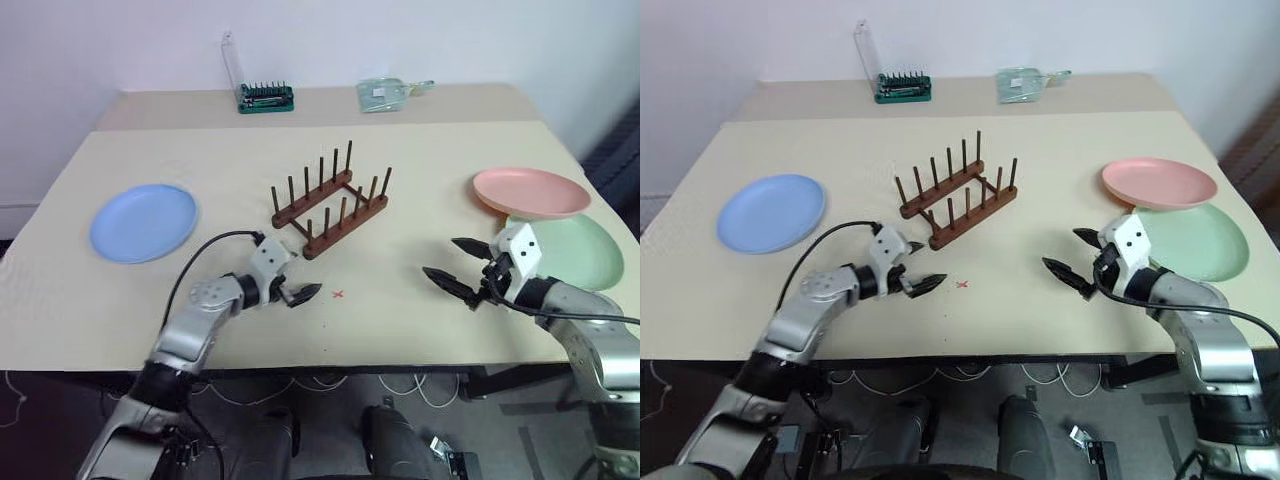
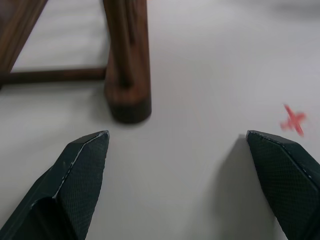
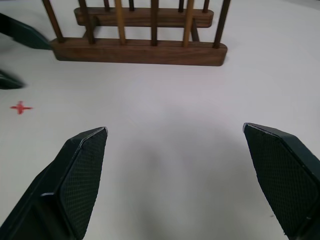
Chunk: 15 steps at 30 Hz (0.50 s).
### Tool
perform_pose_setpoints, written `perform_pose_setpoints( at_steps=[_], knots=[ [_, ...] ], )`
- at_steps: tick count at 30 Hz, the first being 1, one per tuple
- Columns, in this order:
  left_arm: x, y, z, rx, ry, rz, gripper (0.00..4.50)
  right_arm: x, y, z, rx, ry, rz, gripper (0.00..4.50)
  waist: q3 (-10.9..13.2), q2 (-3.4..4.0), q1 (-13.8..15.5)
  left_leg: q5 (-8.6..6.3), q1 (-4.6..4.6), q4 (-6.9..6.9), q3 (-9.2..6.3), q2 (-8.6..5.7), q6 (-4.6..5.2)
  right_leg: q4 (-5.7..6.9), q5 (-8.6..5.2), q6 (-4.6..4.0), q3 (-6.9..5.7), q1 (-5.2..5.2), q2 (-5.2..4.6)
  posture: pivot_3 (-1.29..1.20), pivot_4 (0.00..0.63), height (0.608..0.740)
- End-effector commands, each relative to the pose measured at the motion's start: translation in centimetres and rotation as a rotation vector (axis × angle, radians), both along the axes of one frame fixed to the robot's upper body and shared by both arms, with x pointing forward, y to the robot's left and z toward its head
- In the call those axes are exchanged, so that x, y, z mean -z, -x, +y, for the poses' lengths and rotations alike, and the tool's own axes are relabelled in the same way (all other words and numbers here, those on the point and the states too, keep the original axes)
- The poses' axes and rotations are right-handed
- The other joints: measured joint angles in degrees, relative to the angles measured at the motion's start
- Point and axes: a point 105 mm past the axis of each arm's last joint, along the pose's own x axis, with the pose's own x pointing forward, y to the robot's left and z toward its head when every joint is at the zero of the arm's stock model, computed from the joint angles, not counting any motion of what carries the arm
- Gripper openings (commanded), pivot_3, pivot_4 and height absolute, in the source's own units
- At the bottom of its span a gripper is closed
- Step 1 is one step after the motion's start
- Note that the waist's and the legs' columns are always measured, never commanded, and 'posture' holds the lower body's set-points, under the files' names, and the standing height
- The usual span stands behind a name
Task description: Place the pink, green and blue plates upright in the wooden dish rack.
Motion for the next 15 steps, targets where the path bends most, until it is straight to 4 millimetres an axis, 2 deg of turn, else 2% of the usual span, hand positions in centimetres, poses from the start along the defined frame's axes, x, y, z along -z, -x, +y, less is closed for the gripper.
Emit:
perform_pose_setpoints(
  at_steps=[1, 6, 7, 9, 15],
  knots=[
    [2.0, -1.5, 0.1, -0.057, -0.065, 0.024, 4.50, -1.9, 0.6, 0.0, 0.022, -0.015, -0.070, 4.43, 0.0, -0.01, 0.4, 0.00, 0.00, 0.04, 0.00, -0.01, 0.00, -0.03, 0.00, 0.00, 0.00, 0.04, 0.00, 0.00, 0.150, 0.740],
    [1.9, -2.3, -0.4, -0.020, -0.061, 0.012, 4.50, -1.7, 1.2, 0.0, 0.040, -0.007, -0.064, 4.43, -0.1, 0.00, 0.4, 0.00, 0.04, 0.03, 0.00, 0.00, 0.00, -0.03, -0.01, 0.02, 0.00, 0.08, 0.00, 0.00, 0.150, 0.740],
    [1.9, -2.3, -0.7, -0.002, -0.058, 0.007, 4.26, -1.7, 1.2, 0.0, 0.042, -0.008, -0.065, 4.48, -0.1, 0.01, 0.4, 0.00, 0.05, 0.02, 0.00, 0.00, 0.00, -0.03, -0.01, 0.02, 0.00, 0.08, 0.00, 0.00, 0.150, 0.740],
    [1.8, -2.1, -0.9, 0.027, -0.055, -0.003, 3.66, -1.8, 1.2, 0.0, 0.044, -0.008, -0.066, 4.50, -0.2, 0.03, 0.3, 0.00, 0.06, 0.03, 0.02, 0.00, 0.00, -0.03, -0.01, 0.02, 0.00, 0.08, 0.00, 0.00, 0.150, 0.740],
    [1.6, -1.2, -1.4, 0.099, -0.050, -0.029, 0.79, -1.6, 1.1, 0.0, 0.044, 0.002, -0.060, 4.50, -0.2, 0.03, 0.2, 0.00, 0.06, 0.02, 0.01, 0.01, 0.00, 0.01, -0.01, 0.03, 0.00, 0.06, 0.01, 0.00, 0.150, 0.740]
  ],
)
